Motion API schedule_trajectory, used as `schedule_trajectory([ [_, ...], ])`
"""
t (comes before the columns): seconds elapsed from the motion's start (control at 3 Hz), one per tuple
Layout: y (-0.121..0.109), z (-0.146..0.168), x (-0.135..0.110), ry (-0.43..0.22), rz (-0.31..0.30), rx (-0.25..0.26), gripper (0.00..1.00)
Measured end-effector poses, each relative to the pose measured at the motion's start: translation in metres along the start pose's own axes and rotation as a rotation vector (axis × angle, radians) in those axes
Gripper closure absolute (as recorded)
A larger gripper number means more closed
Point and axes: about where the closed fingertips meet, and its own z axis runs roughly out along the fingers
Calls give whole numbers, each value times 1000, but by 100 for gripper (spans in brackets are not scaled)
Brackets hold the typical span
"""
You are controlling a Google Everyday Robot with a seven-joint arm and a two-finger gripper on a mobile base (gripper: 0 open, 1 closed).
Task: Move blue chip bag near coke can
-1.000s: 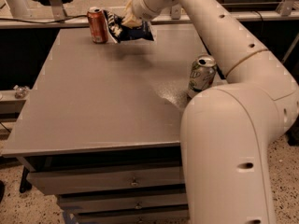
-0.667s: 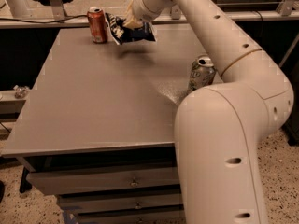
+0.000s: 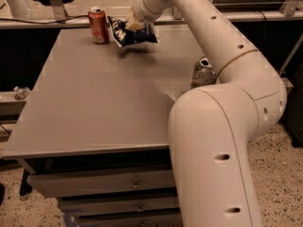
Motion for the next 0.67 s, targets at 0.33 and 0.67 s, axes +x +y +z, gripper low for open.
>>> schedule_trajectory([
  [0.33, 0, 2, 3, 9, 9, -10, 60],
  [0.67, 2, 3, 5, 11, 16, -21, 37],
])
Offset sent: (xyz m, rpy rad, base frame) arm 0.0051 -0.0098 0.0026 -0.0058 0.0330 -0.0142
